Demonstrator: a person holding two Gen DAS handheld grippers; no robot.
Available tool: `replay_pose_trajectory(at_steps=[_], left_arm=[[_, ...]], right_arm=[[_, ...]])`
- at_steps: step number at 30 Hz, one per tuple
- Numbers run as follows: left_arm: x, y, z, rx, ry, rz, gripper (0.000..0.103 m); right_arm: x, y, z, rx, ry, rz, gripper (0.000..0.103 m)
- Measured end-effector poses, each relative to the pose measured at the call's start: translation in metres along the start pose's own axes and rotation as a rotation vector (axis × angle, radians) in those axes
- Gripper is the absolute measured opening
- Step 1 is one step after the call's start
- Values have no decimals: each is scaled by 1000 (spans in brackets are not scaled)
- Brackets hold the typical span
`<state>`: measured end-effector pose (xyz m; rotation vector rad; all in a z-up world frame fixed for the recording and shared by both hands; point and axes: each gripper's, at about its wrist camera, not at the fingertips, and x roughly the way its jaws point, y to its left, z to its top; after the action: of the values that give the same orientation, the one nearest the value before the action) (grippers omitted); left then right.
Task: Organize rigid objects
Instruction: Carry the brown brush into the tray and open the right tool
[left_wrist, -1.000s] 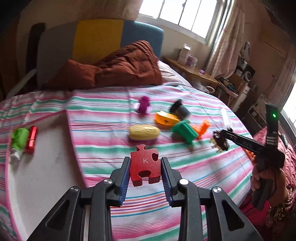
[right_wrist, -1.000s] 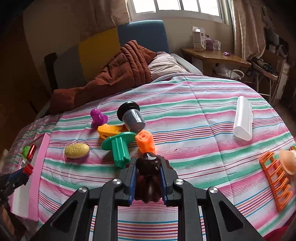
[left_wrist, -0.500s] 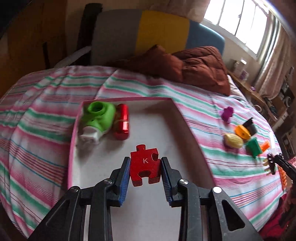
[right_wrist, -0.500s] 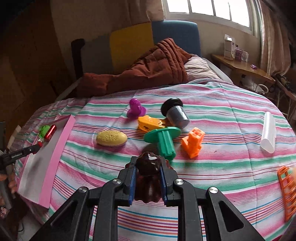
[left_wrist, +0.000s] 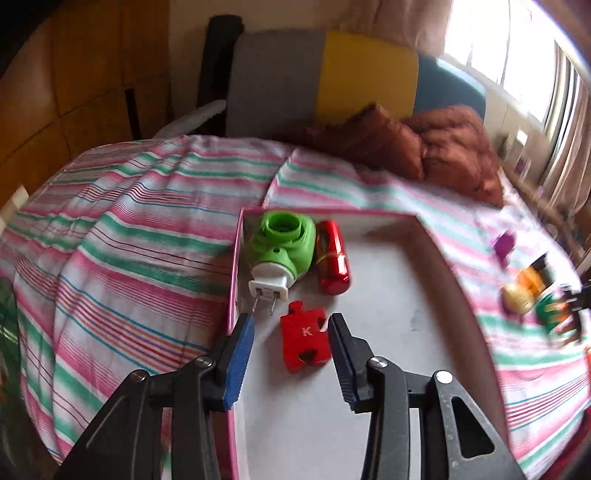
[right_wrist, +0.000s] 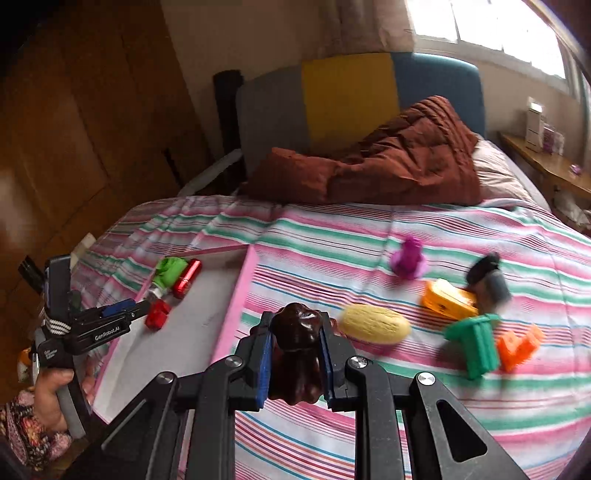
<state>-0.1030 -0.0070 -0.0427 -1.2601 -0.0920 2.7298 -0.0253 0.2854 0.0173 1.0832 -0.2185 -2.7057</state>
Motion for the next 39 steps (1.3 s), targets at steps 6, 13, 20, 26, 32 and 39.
replay_pose_trajectory(at_steps=[6,13,20,26,32,39], left_arm=[[-15,-6,-15,-4,-6,-72,48],[-25,-10,-23,-35,-6,-142,48],[-27,0,-23,-101,5,-165,48],[-27,8,-24,-119,8,-173,48],[-24,8,-25,-124,28,-184,48],[-26,6,-26,-111,18,-183,48]], right_arm=[[35,41,13,-47,48,62,22],[68,75,28,-84,93,100,22],[116,109,49,-172,131,81,22],[157,120,62,-194,177,56,22],[187,123,68,-183,197,35,23],[166,113,65,-139,147,54,52]])
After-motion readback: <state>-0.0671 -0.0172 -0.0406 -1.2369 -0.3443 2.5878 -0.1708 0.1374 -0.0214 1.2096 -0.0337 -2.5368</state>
